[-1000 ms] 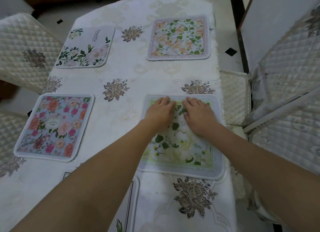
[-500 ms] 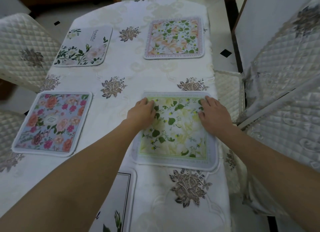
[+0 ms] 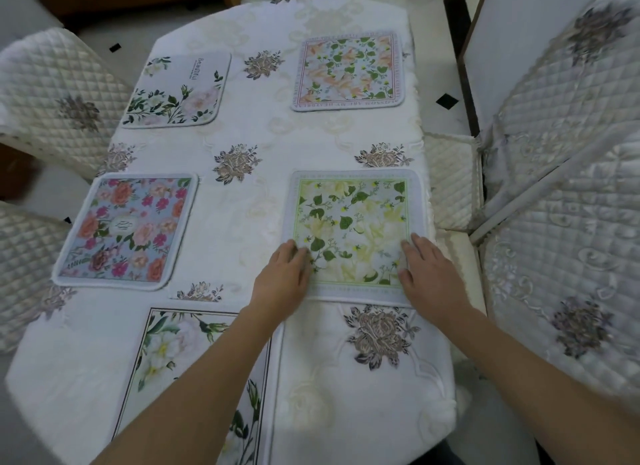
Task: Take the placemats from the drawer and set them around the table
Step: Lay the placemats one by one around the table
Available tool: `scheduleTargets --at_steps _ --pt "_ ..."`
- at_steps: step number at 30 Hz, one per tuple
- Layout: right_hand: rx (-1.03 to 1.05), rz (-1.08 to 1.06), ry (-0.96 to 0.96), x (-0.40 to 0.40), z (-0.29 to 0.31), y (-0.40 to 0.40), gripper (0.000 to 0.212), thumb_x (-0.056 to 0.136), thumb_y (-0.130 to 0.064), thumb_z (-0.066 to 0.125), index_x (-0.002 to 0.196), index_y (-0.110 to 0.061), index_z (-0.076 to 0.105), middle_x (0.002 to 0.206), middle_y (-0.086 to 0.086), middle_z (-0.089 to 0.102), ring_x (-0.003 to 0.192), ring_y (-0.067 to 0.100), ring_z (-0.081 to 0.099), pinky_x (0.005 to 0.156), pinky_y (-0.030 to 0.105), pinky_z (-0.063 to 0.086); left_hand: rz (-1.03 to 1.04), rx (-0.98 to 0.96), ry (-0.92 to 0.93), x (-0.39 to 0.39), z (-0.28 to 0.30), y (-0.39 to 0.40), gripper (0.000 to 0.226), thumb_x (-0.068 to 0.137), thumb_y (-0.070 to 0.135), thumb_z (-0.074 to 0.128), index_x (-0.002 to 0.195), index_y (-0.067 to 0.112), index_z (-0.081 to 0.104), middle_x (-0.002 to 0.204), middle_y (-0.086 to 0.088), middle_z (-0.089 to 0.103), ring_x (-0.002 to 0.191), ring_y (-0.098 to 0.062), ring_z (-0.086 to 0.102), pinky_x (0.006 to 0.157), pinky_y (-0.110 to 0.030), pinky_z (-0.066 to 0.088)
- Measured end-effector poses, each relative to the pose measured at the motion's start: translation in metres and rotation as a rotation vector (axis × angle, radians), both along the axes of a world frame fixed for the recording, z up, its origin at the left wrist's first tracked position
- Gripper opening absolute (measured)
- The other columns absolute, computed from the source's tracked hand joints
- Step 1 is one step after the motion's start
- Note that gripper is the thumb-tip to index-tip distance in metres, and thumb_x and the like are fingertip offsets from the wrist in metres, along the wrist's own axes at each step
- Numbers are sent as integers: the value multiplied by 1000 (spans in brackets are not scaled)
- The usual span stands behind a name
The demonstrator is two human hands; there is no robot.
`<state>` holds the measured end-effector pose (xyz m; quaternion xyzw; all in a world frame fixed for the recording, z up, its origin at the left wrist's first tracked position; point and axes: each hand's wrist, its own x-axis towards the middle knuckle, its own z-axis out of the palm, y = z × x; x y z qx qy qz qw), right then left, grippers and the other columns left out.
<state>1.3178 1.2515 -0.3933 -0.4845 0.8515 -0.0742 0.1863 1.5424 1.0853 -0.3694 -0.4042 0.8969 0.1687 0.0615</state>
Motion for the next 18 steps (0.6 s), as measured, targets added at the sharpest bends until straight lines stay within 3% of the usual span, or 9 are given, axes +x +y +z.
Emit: scheduleTargets --at_steps 8,13,18 --pt "-13 -60 -44 49 8 48 54 101 -30 41 152 -16 29 160 5 21 148 21 18 117 39 22 24 49 -17 36 -5 43 47 103 30 37 148 20 35 160 -7 20 147 -23 20 105 -41 42" --pt "-8 -61 -47 68 7 67 56 99 -27 43 151 -13 30 159 7 23 147 22 19 118 38 20 34 56 -5 46 -1 55 44 103 29 37 146 21 39 160 -7 22 145 -23 25 102 -39 43" --pt "-13 -80 -19 69 12 62 51 95 -25 52 143 -8 44 151 13 39 140 29 35 113 46 33 16 58 -25 45 2 51 41 102 27 37 141 21 44 157 -8 27 141 -26 30 98 -38 44"
